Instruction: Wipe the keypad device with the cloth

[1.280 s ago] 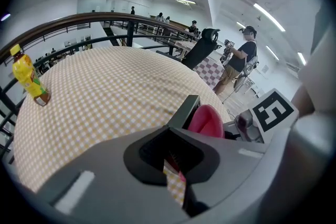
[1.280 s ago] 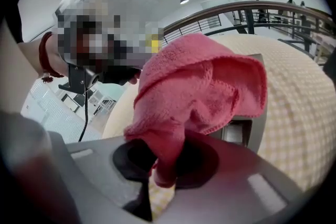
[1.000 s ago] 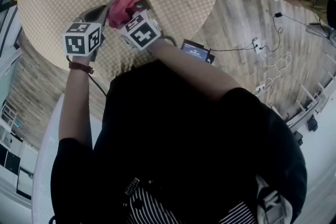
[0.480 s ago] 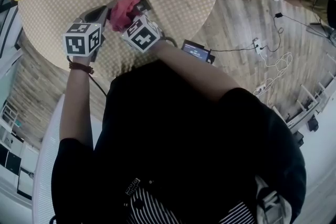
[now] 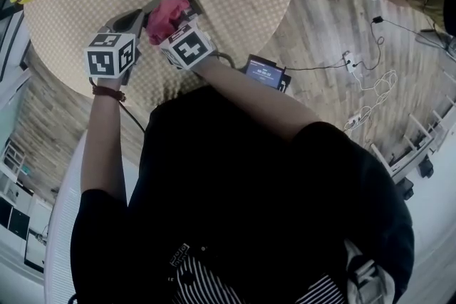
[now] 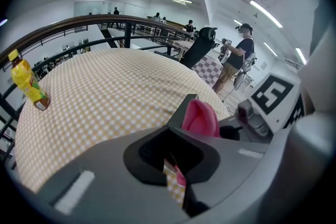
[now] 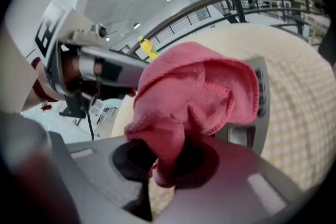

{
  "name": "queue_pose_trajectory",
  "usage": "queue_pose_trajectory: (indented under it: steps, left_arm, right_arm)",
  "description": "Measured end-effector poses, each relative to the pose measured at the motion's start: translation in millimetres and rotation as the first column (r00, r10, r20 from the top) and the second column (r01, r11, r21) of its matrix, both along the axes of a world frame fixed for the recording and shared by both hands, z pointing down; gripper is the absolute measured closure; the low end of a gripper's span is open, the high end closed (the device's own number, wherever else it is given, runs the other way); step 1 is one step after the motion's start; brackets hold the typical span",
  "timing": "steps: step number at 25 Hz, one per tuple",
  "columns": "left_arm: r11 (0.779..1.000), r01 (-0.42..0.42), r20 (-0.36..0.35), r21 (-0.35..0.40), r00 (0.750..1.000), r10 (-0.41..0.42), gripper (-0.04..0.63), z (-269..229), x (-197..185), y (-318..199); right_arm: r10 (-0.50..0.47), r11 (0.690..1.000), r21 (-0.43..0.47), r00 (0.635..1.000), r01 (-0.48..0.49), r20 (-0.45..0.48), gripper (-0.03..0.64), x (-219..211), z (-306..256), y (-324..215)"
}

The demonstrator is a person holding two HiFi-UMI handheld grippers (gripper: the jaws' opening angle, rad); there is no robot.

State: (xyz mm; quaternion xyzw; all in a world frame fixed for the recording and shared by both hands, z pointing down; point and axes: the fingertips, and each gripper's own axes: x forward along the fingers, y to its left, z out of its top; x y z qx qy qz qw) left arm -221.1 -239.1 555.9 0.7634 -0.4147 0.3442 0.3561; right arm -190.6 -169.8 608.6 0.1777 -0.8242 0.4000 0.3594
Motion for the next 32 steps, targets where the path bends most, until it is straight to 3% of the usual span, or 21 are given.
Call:
queue_pose_trajectory:
  steps: [3, 8, 10, 13, 20, 27, 32]
  left_arm:
    - [1.000, -0.001, 0.001, 0.000, 1.000, 0.001, 0.594, 1, -1, 0]
    - [1.000, 0.009, -0.002, -0.002, 1.000, -0.009, 0.594, 1, 0, 1]
    - [1.000, 0.012, -0.006, -0.003, 1.000, -0.012, 0.594, 0, 0, 0]
    - [1.000, 0.008, -0.008, -0.007, 1.000, -0.008, 0.594, 0, 0, 1]
    - [1.000, 0.004, -0.006, -0.005, 1.000, -0.004, 0.594, 1, 1, 1]
    - [1.000, 0.010, -0.004, 0.001, 1.000, -0.010, 0.595, 1, 0, 2]
    - [1.000, 0.027, -0.018, 0.000, 0.999, -0.027, 0.595, 0, 0, 1]
  right_arm:
    - [-0.025, 0.996, 0.083, 0.999, 0.022, 0.032, 0.546, -11, -21, -25]
    - [-0.049, 0.992, 0.117, 0.998, 0.044, 0.041, 0.546, -8, -19, -18]
    - [-0.019, 0.994, 0.105, 0.999, 0.015, 0.036, 0.546, -2, -6, -10]
    - [0.032, 0.999, 0.013, 0.999, -0.032, 0.009, 0.546, 14, 20, 8]
    - [-0.025, 1.000, -0.015, 0.998, 0.024, -0.056, 0.546, 18, 28, 16]
    - [-0.024, 0.995, 0.097, 0.999, 0.021, 0.036, 0.546, -16, -28, -24]
    - [-0.029, 0.994, 0.104, 0.999, 0.024, 0.046, 0.546, -11, -22, -22]
